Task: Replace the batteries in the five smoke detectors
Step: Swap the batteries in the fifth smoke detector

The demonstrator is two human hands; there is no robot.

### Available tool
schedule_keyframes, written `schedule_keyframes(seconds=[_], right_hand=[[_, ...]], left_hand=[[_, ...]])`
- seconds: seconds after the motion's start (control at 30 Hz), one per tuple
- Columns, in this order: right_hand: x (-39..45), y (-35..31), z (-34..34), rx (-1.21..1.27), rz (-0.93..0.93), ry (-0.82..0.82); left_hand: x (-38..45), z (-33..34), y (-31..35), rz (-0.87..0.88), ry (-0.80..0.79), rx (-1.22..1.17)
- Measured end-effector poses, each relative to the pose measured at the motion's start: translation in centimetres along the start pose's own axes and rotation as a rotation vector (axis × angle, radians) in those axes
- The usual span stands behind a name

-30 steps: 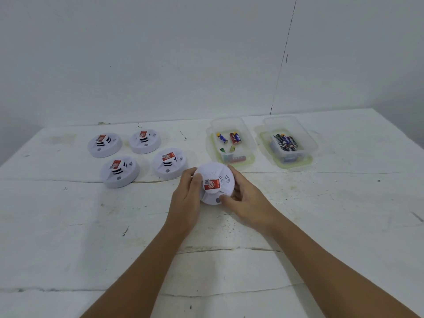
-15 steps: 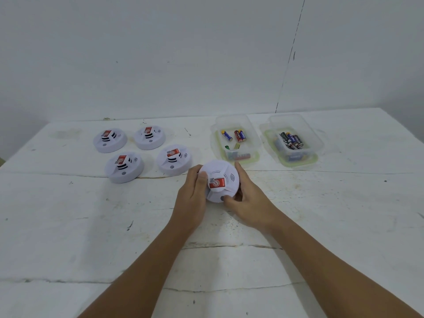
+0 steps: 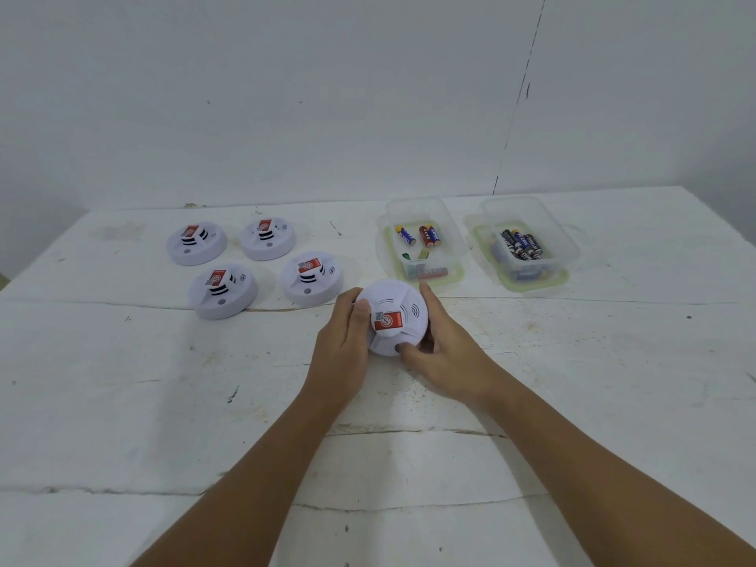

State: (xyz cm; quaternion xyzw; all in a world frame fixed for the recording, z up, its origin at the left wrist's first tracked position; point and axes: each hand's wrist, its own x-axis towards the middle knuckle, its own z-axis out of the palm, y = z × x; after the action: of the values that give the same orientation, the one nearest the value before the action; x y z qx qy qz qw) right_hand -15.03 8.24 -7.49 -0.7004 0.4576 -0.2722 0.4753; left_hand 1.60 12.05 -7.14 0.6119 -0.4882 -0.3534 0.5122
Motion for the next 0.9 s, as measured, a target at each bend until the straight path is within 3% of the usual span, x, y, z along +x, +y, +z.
schedule_keyframes(seconds=[0.9], right_hand=[[0.38,0.61,-0.2,0.023,0.045,-0.023]], left_hand=[[0.12,-0.19,-0.13,-0.005,0.017,0.003]])
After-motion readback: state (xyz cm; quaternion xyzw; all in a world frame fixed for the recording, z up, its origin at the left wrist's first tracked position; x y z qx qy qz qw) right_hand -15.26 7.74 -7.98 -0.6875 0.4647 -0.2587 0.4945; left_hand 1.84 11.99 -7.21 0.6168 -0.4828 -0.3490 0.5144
